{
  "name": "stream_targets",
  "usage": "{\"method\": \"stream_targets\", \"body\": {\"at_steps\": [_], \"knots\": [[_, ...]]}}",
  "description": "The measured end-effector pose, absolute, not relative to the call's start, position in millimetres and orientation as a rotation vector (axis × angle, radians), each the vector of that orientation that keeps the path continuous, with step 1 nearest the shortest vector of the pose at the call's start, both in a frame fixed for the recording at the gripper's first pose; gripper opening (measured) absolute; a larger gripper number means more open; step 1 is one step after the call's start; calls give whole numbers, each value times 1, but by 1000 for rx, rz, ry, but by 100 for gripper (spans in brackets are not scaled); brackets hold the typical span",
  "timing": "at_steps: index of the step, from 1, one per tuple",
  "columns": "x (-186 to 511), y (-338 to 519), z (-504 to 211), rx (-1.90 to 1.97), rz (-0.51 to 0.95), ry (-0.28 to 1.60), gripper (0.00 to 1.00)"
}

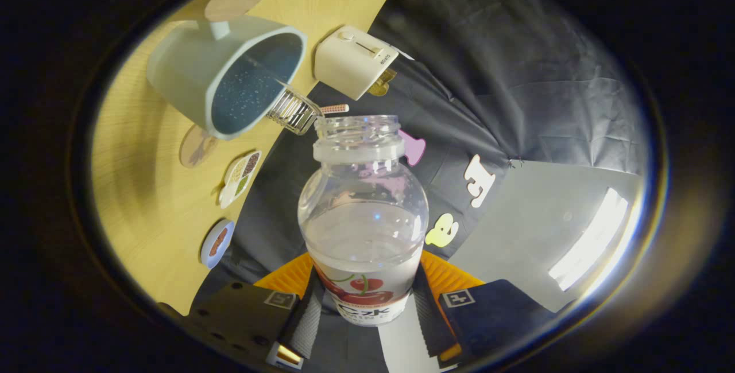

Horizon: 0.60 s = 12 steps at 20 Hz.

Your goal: Take the bottle from table, then pour the juice into the cup, finally place the bottle on the coaster

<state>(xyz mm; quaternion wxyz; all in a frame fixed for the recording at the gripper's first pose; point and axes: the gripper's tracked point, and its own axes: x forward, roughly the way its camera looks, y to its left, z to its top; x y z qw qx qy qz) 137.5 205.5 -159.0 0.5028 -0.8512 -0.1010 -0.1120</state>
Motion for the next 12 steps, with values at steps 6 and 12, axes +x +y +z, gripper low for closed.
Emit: {"method": "stream_targets", "body": {"at_steps": [6,12], "knots": [[137,206,-161,-2063,-268,-242,76],[137,202,-162,-2088,-267,-230,76]]}}
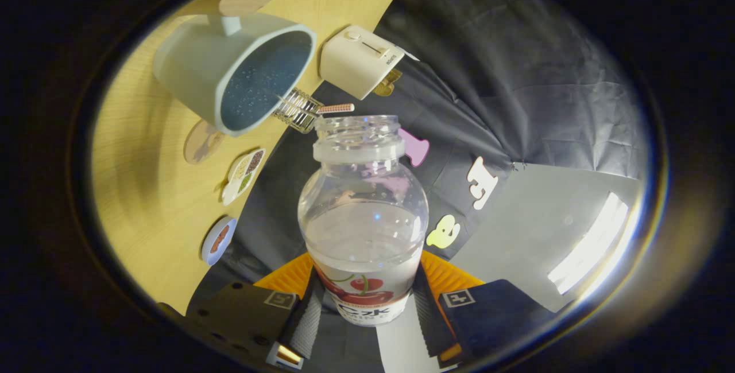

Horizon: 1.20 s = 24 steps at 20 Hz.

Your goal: Take the bottle from table, then pour the juice into the cup, finally place the bottle on the coaster

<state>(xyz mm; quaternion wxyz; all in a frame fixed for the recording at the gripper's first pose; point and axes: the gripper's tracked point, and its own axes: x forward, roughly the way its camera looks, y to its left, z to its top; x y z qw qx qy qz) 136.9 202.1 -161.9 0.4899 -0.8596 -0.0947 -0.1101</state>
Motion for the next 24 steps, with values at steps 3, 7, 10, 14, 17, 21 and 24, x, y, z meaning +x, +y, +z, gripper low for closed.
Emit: {"method": "stream_targets", "body": {"at_steps": [3,7,10,14,17,21,24], "knots": [[137,202,-162,-2102,-267,-228,76],[137,197,-163,-2121,-264,-209,76],[138,196,-161,-2136,-265,-205,76],[138,200,-159,-2139,-265,-216,76],[137,204,-158,-2146,-264,-231,76],[138,207,-160,-2151,-257,-236,76],[137,208,-160,-2149,-258,-246,76]]}}
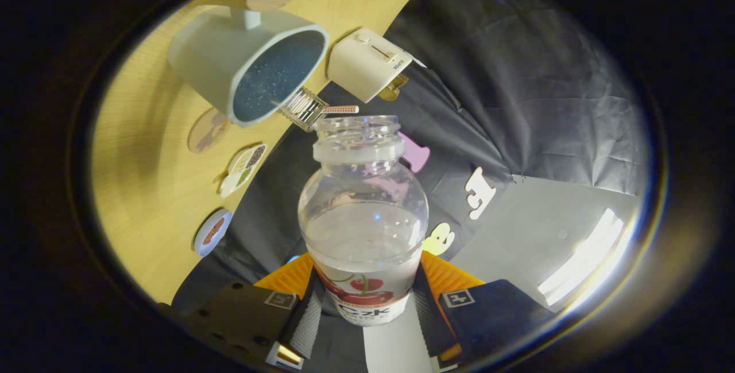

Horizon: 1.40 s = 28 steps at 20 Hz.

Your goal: Take the bottle from table, then pour the juice into the cup, finally place the bottle on the coaster

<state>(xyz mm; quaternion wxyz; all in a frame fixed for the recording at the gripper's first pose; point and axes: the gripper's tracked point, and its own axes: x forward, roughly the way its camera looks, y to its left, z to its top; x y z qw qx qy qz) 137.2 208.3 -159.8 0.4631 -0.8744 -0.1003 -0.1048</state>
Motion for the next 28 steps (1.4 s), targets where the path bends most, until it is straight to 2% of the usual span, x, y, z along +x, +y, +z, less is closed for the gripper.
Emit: {"method": "stream_targets", "body": {"at_steps": [17,23,28], "knots": [[139,211,-158,-2110,-252,-248,77],[144,179,-172,-1773,-201,-35,77],[151,170,-174,-1270,-126,122,77]]}}
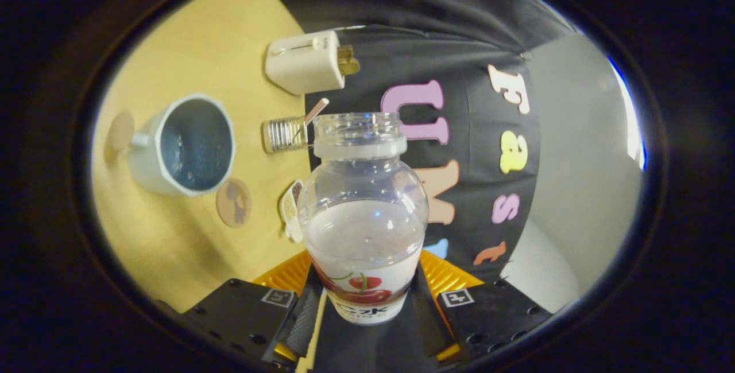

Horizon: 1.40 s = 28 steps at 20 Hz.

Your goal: Take the bottle from table, then pour the juice into the cup, finally place the bottle on the coaster

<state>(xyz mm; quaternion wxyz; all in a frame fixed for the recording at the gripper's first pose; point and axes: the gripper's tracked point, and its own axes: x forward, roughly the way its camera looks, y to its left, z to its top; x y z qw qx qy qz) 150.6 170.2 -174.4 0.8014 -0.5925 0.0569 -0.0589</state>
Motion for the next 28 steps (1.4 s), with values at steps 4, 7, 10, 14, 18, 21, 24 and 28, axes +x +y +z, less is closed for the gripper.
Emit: {"method": "stream_targets", "body": {"at_steps": [4,7,10,14,18,21,24,28], "knots": [[157,180,-175,-848,-29,203,77],[160,189,-169,-544,36,213,77],[175,197,-166,-296,95,224,77],[200,205,-175,-53,203,229,77],[221,205,-195,98,247,223,77],[233,201,-218,77,252,233,77],[240,201,-243,45,260,252,77],[248,201,-271,39,264,284,78]]}}
